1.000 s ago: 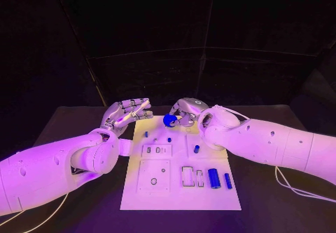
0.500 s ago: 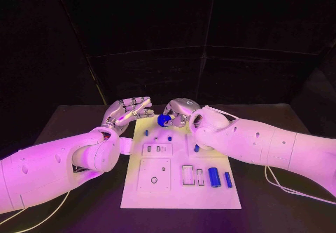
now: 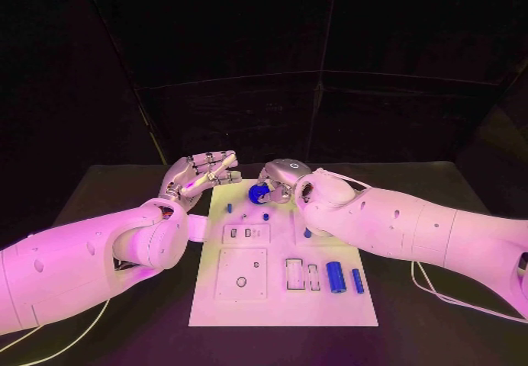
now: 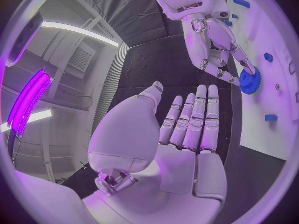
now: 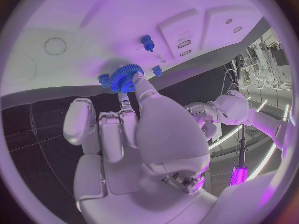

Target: Assemble the parts on the task board

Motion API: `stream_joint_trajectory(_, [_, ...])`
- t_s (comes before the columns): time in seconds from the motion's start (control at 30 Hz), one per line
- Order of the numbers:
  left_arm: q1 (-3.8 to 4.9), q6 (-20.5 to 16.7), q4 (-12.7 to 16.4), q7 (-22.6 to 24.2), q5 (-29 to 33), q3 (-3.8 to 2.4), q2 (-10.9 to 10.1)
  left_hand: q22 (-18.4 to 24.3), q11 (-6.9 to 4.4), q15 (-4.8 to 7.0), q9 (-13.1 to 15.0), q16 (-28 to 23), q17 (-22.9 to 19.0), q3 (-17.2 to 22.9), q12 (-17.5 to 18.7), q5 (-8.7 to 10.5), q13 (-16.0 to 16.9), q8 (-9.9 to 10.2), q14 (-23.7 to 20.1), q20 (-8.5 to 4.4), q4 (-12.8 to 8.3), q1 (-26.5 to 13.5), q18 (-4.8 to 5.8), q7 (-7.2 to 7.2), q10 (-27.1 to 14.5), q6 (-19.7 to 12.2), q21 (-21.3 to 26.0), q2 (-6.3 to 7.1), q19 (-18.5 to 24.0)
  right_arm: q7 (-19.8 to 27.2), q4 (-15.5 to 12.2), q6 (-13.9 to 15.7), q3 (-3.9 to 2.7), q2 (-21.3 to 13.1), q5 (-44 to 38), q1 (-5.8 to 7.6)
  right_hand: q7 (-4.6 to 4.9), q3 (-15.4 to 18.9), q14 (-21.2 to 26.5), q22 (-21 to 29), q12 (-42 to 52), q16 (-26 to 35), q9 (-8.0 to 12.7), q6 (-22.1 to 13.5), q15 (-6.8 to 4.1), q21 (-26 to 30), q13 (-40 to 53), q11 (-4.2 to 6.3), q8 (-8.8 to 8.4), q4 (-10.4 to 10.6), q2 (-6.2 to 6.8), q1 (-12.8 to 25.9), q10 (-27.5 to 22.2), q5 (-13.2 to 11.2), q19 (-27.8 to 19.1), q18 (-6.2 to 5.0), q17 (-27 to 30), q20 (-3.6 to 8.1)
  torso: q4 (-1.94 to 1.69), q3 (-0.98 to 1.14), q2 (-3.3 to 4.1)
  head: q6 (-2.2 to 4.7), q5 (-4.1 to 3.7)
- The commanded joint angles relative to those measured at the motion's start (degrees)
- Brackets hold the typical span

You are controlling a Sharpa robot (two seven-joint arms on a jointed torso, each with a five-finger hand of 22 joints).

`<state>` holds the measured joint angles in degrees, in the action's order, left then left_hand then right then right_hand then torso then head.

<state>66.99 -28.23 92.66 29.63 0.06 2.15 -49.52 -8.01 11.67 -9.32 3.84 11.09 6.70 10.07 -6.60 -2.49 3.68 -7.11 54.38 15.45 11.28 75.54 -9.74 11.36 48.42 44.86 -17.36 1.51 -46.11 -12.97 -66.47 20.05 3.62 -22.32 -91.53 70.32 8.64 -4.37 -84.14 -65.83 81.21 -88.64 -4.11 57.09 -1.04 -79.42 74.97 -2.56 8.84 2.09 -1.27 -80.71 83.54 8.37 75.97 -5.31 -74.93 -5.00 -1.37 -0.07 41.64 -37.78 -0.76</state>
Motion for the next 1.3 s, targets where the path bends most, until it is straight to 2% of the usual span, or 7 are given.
stream_joint_trajectory(0.03, [0.09, 0.1, 0.0, 0.6, -0.4, -0.06, 0.1, 0.1, 0.38, -0.26, -0.1, -0.4, -0.1, 0.0, 0.3, -0.22, -0.1, 0.3, 0.2, 0.16, -0.3, 0.4, -0.53, 2.81, 0.0, 0.3, 0.4, 0.08, -0.2, -0.6, 0.0, -1.7, -0.03, 0.0, -1.2, 0.08, -1.11, -0.1, -5.2, 0.0, 0.1, -0.3, -0.2, 2.3, -0.25, -0.4, 6.3, -0.15, -0.05, 0.2, -0.1, 0.7, 0.2, 0.0, 0.3, 0.4, -11.8, 0.03, 0.01, -0.02, 0.0, -0.05, -0.04])
stream_joint_trajectory(0.23, [0.09, 0.1, 0.0, 0.6, -0.4, -0.06, 0.1, 0.1, 0.38, -0.26, -0.1, -0.4, -0.1, 0.0, 0.3, -0.22, -0.1, 0.3, 0.2, 0.16, -0.3, 0.4, -0.53, 2.81, 0.0, 0.3, 0.4, 0.08, -0.2, -1.3, 0.1, -1.9, -0.03, 0.0, -1.9, 0.01, -1.03, -0.2, -5.2, -0.1, -0.2, -0.3, -0.2, 2.2, -0.2, -0.4, 6.0, -0.21, -0.29, 0.3, 0.16, 1.1, 0.0, -0.2, 0.4, 0.41, -11.8, -0.02, 0.04, 0.0, 0.03, -0.11, 0.04])
stream_joint_trajectory(0.53, [0.09, 0.2, -0.1, 0.5, -0.4, -0.06, 0.1, 0.1, 0.38, -0.26, -0.1, -0.4, -0.1, 0.0, 0.3, -0.22, -0.1, 0.3, 0.2, 0.16, -0.3, 0.4, -0.53, 2.81, 0.0, 0.3, 0.4, 0.08, -0.2, -2.1, 0.3, -1.1, -0.03, 0.1, -2.4, -0.11, -0.4, -0.5, -5.2, -0.1, -0.8, -0.4, 0.2, 0.6, 0.21, -0.3, 5.5, -0.74, -1.71, 0.5, 1.05, 2.1, -0.5, -0.6, 0.3, 0.43, -12.0, -0.33, 0.0, 0.02, 0.02, -0.16, 0.03])
stream_joint_trajectory(0.83, [0.09, 0.4, -0.2, 0.4, -0.4, -0.06, 0.2, 0.1, 0.38, -0.26, -0.1, -0.4, -0.1, 0.0, 0.4, -0.22, 0.0, 0.4, 0.2, 0.16, -0.4, 0.5, -0.53, 2.81, 0.0, 0.3, 0.4, 0.06, -0.2, -3.4, 0.8, 0.3, -0.03, 0.5, -2.5, -0.18, 0.89, -0.1, -5.2, -0.1, -1.6, -0.4, 0.3, -3.4, 1.31, -0.3, 4.9, -1.98, -4.66, 2.2, 2.31, 4.5, -1.2, -3.8, 0.3, 0.43, -12.1, -1.36, -0.01, 0.01, 0.02, -0.07, -0.02])
stream_joint_trajectory(0.97, [0.09, 0.4, -0.2, 0.3, -0.4, -0.06, 0.2, 0.1, 0.38, -0.26, -0.1, -0.4, -0.1, 0.0, 0.4, -0.22, 0.0, 0.4, 0.2, 0.16, -0.4, 0.5, -0.53, 2.81, 0.0, 0.3, 0.4, 0.06, -0.2, -3.7, 1.0, 0.0, -0.03, 0.6, -2.6, -0.2, 1.08, 0.0, -5.2, 0.0, -1.9, -0.4, 0.3, -4.0, 1.49, -0.3, 4.6, -2.17, -5.0, 2.7, 2.76, 5.0, -1.5, -3.7, 0.2, 0.4, -12.2, -1.56, -0.02, 0.02, 0.01, -0.08, -0.02])
stream_joint_trajectory(1.1, [0.09, 0.4, -0.2, 0.3, -0.4, -0.06, 0.2, 0.1, 0.38, -0.26, -0.1, -0.4, -0.1, 0.0, 0.4, -0.22, 0.0, 0.4, 0.2, 0.16, -0.4, 0.5, -0.53, 2.81, 0.0, 0.3, 0.4, 0.06, -0.2, -3.6, 1.0, -0.6, -0.03, 0.6, -2.5, -0.21, 1.19, 0.4, -5.2, 0.0, -2.0, -0.5, 0.2, -4.2, 1.66, -0.3, 4.6, -2.31, -5.06, 3.4, 3.22, 5.7, -1.6, -2.0, 0.2, 0.38, -12.2, -1.75, 0.0, 0.01, 0.0, -0.05, 0.01])
stream_joint_trajectory(1.3, [0.09, 0.4, -0.2, 0.3, -0.4, -0.06, 0.2, 0.1, 0.38, -0.26, -0.1, -0.4, -0.1, 0.0, 0.4, -0.22, 0.0, 0.4, 0.2, 0.16, -0.4, 0.5, -0.53, 2.81, 0.0, 0.3, 0.4, 0.06, -0.2, -3.5, 0.9, -1.5, -0.03, 0.5, -2.1, -0.21, 1.19, 0.8, -5.2, 0.0, -2.0, -0.4, 0.1, -4.0, 1.69, -0.3, 4.6, -2.33, -4.97, 3.9, 3.32, 6.2, -1.5, -1.7, 0.2, 0.38, -12.2, -1.82, -0.02, 0.01, 0.0, -0.05, 0.02])
